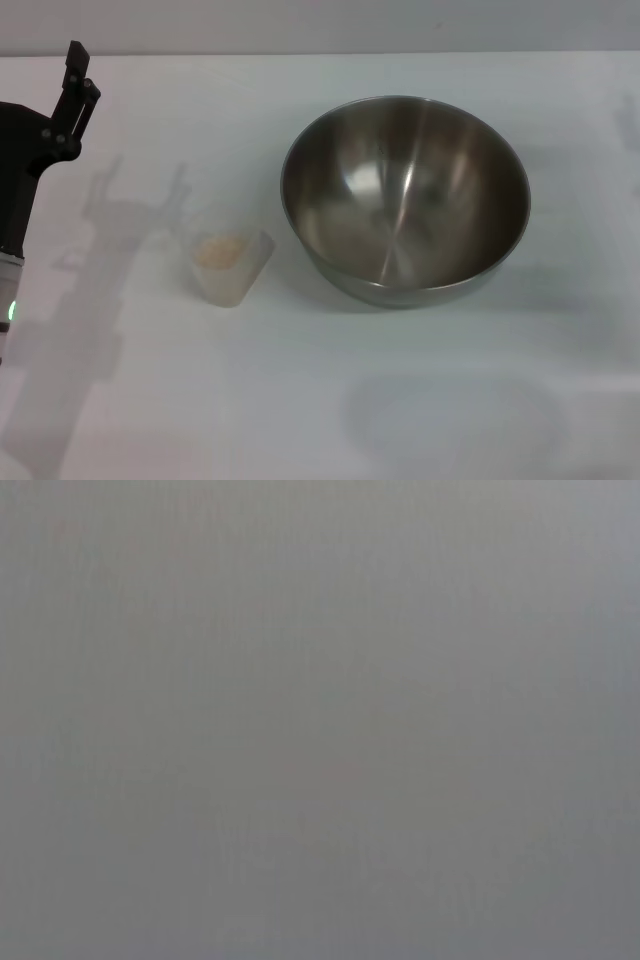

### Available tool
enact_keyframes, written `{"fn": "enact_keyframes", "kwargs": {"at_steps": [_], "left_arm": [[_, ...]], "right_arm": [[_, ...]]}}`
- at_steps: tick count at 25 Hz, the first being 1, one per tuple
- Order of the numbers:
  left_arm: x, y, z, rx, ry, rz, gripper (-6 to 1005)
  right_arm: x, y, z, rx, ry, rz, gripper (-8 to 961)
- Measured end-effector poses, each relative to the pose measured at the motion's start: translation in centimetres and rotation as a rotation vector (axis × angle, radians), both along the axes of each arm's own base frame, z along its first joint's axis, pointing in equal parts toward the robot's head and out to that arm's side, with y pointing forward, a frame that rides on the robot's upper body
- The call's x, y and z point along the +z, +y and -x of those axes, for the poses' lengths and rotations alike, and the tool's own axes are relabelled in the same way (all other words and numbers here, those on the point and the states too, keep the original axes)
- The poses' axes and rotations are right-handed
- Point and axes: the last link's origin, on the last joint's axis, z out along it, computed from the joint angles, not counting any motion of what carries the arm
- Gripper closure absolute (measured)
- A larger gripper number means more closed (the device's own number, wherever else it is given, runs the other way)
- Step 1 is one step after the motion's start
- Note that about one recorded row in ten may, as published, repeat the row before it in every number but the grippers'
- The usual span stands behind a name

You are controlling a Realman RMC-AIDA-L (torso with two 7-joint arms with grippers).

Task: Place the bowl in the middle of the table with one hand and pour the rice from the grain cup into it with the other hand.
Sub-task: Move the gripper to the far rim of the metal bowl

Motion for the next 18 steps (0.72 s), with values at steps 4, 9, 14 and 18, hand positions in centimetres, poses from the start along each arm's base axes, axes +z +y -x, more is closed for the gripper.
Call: {"fn": "enact_keyframes", "kwargs": {"at_steps": [4, 9, 14, 18], "left_arm": [[0.0, 0.03, -0.06, -0.002, -0.002, 0.0, 170], [0.06, 0.04, -0.01, -0.002, 0.001, -0.001, 170], [0.05, 0.04, 0.01, -0.001, 0.001, 0.0, 170], [0.12, 0.08, 0.04, -0.002, 0.002, -0.001, 170]], "right_arm": [[-0.05, 0.02, 0.06, 0.001, -0.004, 0.001, 226], [0.11, 0.0, 0.04, 0.0, -0.006, -0.008, 227], [0.19, -0.25, -0.1, 0.001, -0.011, -0.015, 227], [0.25, -0.4, -0.27, -0.005, -0.022, -0.018, 227]]}}
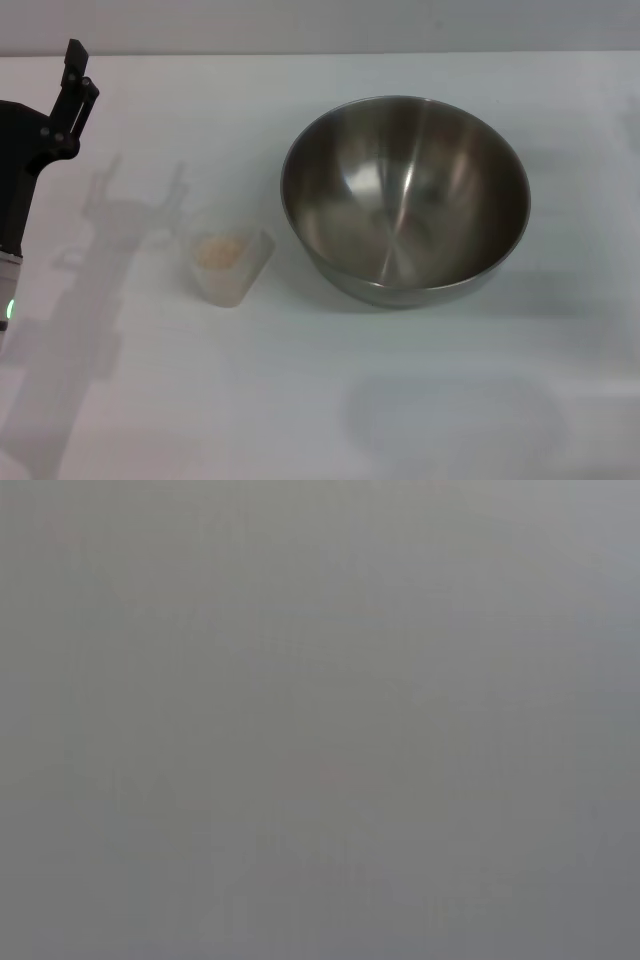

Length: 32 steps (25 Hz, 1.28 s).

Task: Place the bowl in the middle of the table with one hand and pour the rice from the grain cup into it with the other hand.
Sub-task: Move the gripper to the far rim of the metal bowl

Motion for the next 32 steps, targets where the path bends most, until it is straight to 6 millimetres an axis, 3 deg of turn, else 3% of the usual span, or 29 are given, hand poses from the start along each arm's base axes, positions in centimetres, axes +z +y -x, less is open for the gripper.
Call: {"fn": "enact_keyframes", "kwargs": {"at_steps": [9, 17, 23, 28, 29, 32], "left_arm": [[0.0, 0.0, 0.0, 0.001, -0.003, 0.0, 170], [0.0, -0.2, 0.1, 0.003, -0.007, 0.0, 170], [0.2, -0.1, 0.1, 0.001, -0.007, -0.009, 170], [0.3, 0.1, 0.0, -0.004, -0.003, -0.012, 171], [0.3, 0.1, -0.1, -0.005, 0.001, -0.013, 171], [0.3, 0.1, 0.0, -0.005, 0.002, -0.014, 171]], "right_arm": [[-0.4, -0.1, 0.5, -0.04, -0.194, -0.047, 228], [-2.2, 2.6, 1.7, -0.033, -0.057, 0.172, 229], [-3.6, 3.9, 4.8, -0.006, 0.022, 0.417, 229], [-3.4, 4.0, 8.1, -0.072, 0.027, 0.594, 230], [-3.3, 4.0, 9.4, -0.11, 0.014, 0.619, 230], [-3.4, 3.9, 10.4, -0.146, -0.006, 0.623, 230]]}}
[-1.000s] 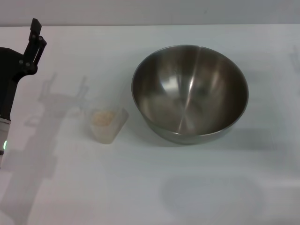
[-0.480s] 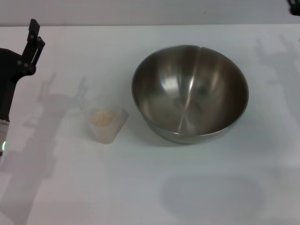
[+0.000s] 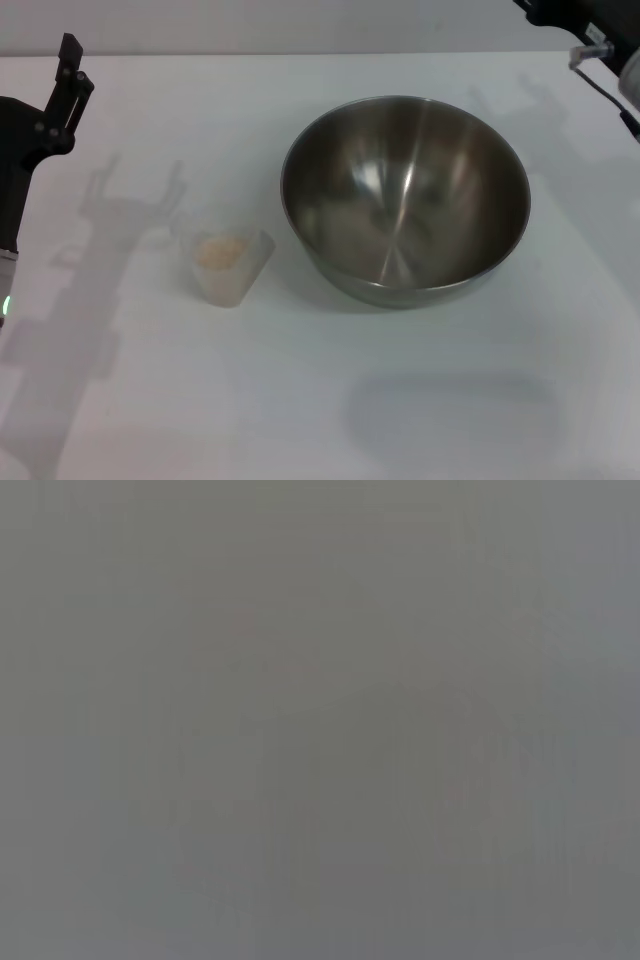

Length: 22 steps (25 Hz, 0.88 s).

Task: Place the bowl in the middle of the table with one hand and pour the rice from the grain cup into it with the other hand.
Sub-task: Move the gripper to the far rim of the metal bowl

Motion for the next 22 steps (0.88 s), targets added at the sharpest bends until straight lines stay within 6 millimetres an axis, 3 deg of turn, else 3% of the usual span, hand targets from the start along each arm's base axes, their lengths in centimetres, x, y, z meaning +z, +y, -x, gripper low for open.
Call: {"fn": "enact_keyframes", "kwargs": {"at_steps": [9, 15, 20, 22], "left_arm": [[0.3, 0.0, 0.2, 0.008, 0.001, -0.011, 171], [0.4, 0.2, 0.2, 0.006, 0.005, -0.016, 171], [0.4, 0.4, 0.1, -0.001, 0.011, -0.018, 171], [0.4, 0.5, 0.0, -0.002, 0.011, -0.018, 171]], "right_arm": [[-0.6, 1.1, 1.5, -0.074, -0.065, 0.007, 231], [-1.4, 1.8, 4.6, -0.122, -0.146, 0.053, 231], [-1.5, 1.8, 7.8, -0.161, -0.197, 0.242, 231], [-1.2, 1.7, 8.1, -0.165, -0.203, 0.276, 232]]}}
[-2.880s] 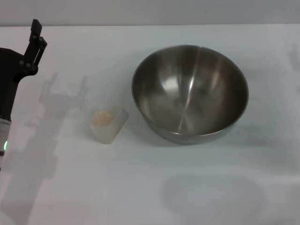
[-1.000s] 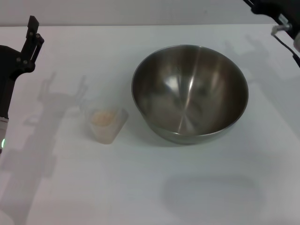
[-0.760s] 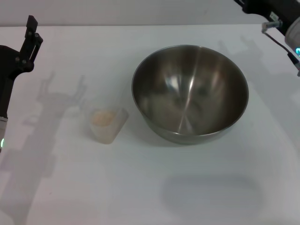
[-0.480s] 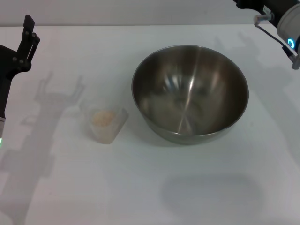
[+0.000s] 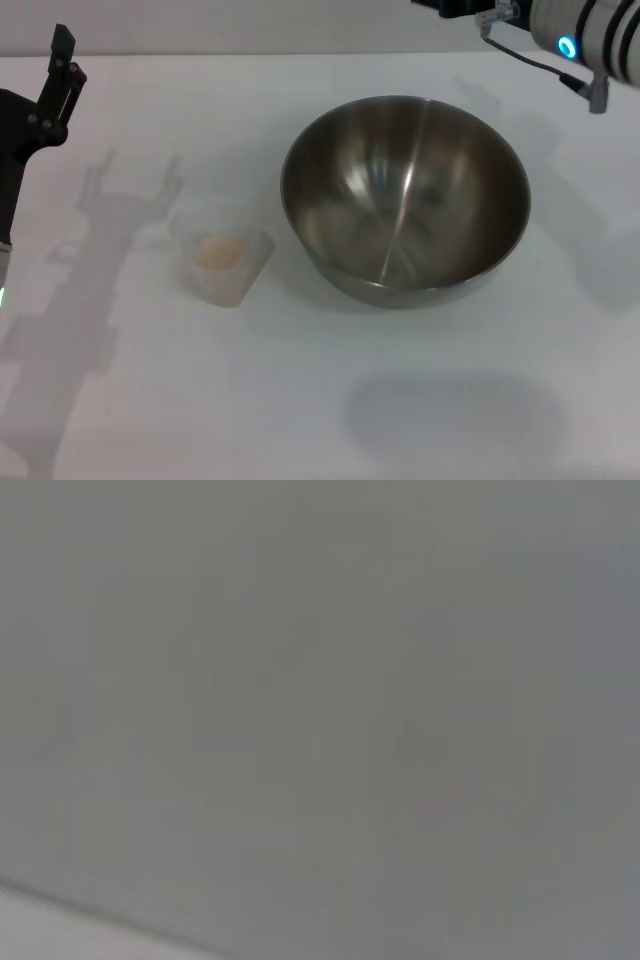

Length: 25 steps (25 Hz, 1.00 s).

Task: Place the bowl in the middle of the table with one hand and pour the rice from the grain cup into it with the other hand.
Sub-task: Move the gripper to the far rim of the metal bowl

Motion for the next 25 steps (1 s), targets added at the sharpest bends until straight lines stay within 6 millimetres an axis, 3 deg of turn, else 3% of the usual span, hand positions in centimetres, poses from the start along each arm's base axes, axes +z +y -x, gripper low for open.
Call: {"fn": "enact_keyframes", "kwargs": {"at_steps": [5, 8, 11, 25], "left_arm": [[0.1, 0.1, 0.0, 0.0, 0.003, -0.003, 171], [0.2, 0.1, 0.0, -0.004, 0.004, -0.008, 171], [0.2, 0.1, 0.0, -0.004, 0.004, -0.008, 171], [0.2, 0.3, -0.1, -0.009, 0.006, -0.007, 170]], "right_arm": [[2.8, -0.6, 0.2, -0.072, -0.039, 0.174, 232], [4.9, -0.4, -1.5, -0.163, -0.089, 0.264, 232], [5.5, 0.0, -2.8, -0.201, -0.122, 0.336, 232], [3.4, 1.2, -5.7, -0.26, -0.213, 0.522, 234]]}}
